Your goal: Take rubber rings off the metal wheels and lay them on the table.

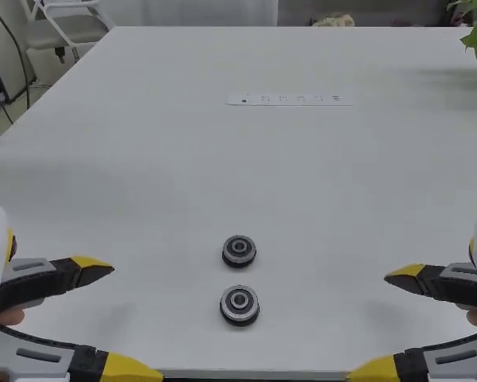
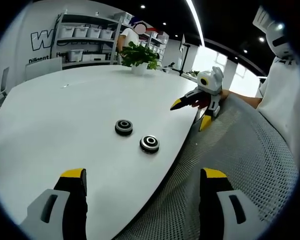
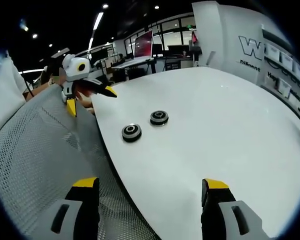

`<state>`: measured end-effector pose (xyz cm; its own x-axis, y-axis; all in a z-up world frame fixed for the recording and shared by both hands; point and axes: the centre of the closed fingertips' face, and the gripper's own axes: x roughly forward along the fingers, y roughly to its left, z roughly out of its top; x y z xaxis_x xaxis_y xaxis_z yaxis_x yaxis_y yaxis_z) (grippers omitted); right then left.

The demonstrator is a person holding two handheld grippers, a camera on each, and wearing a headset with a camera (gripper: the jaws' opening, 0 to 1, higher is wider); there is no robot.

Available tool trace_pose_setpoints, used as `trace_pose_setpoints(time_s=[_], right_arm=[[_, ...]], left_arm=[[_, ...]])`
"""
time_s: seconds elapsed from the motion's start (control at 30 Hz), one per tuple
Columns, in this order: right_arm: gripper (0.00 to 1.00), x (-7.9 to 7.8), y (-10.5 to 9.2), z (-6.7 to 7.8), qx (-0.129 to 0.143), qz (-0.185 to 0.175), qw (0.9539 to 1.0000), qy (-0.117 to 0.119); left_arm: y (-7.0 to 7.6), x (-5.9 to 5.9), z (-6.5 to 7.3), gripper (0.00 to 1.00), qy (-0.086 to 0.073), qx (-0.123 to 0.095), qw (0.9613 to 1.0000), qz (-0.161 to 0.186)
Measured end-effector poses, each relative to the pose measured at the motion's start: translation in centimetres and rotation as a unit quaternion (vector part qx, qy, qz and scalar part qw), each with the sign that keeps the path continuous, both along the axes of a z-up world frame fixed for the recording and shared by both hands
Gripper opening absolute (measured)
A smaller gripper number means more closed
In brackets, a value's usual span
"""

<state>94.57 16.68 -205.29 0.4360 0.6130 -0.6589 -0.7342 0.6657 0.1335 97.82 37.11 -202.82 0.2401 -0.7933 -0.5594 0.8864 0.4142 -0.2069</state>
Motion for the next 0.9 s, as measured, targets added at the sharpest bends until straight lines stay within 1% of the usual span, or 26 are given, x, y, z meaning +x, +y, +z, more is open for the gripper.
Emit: trace_pose_setpoints(time_s=[0.07,0.17,0.23,0.27,0.3,0.33,0.37,0.43,0.5,0.53,0.6,0.63,0.67,0.7,0.77,0.83,0.9], right_arm=[[0.83,0.1,0.0,0.1,0.003,-0.002,1.0000,-0.001],[0.83,0.3,0.0,0.3,0.001,-0.001,1.0000,-0.007],[0.83,0.3,0.0,0.5,0.003,0.000,1.0000,-0.008],[0.83,0.3,0.2,0.8,0.009,0.001,0.9999,-0.009],[0.83,0.5,0.4,1.3,0.019,0.002,0.9997,-0.017],[0.82,0.8,0.6,2.1,0.031,0.002,0.9990,-0.032],[0.82,0.9,0.7,2.7,0.039,-0.003,0.9985,-0.038],[0.82,1.1,0.7,3.6,0.057,-0.014,0.9975,-0.039],[0.83,1.1,0.7,4.2,0.069,-0.016,0.9966,-0.041],[0.83,1.1,0.7,4.5,0.072,-0.015,0.9964,-0.041],[0.82,1.2,0.7,5.1,0.075,-0.016,0.9962,-0.041],[0.82,1.2,0.7,5.6,0.078,-0.016,0.9957,-0.048],[0.82,1.3,0.7,5.9,0.081,-0.016,0.9951,-0.054],[0.82,1.5,0.8,6.5,0.091,-0.017,0.9939,-0.060],[0.82,1.7,1.0,7.3,0.112,-0.021,0.9913,-0.065],[0.81,2.0,1.1,8.0,0.126,-0.025,0.9891,-0.073],[0.81,2.2,1.1,8.1,0.126,-0.026,0.9887,-0.076]], left_arm=[[-0.1,-0.1,0.3,0.93,-0.005,-0.005,1.0000,-0.005],[-0.3,0.1,0.8,0.95,-0.020,-0.011,0.9997,-0.007],[-0.5,-0.1,1.2,0.98,-0.018,-0.015,0.9996,-0.013],[-0.6,-0.3,1.3,0.99,-0.017,-0.014,0.9996,-0.020],[-0.6,-0.5,1.4,0.99,-0.020,-0.010,0.9992,-0.032],[-0.7,-0.7,1.6,0.99,-0.028,-0.006,0.9988,-0.039],[-0.8,-0.8,1.8,0.99,-0.030,-0.007,0.9987,-0.040],[-1.1,-0.9,2.4,0.99,-0.029,-0.014,0.9985,-0.043],[-1.2,-1.0,2.8,0.99,-0.029,-0.022,0.9983,-0.045],[-1.2,-0.9,2.7,0.99,-0.030,-0.021,0.9983,-0.045],[-0.9,-0.8,2.6,0.99,-0.034,-0.009,0.9984,-0.044],[-0.8,-0.7,2.5,0.99,-0.039,-0.002,0.9982,-0.046],[-0.7,-0.7,2.5,0.99,-0.040,0.001,0.9981,-0.047],[-0.6,-0.7,2.5,0.99,-0.041,0.003,0.9981,-0.046],[-0.6,-0.7,2.7,0.99,-0.043,0.005,0.9980,-0.046],[-0.5,-0.6,3.1,0.99,-0.050,0.005,0.9977,-0.045],[-0.4,-0.5,3.4,0.99,-0.054,0.005,0.9976,-0.044]])
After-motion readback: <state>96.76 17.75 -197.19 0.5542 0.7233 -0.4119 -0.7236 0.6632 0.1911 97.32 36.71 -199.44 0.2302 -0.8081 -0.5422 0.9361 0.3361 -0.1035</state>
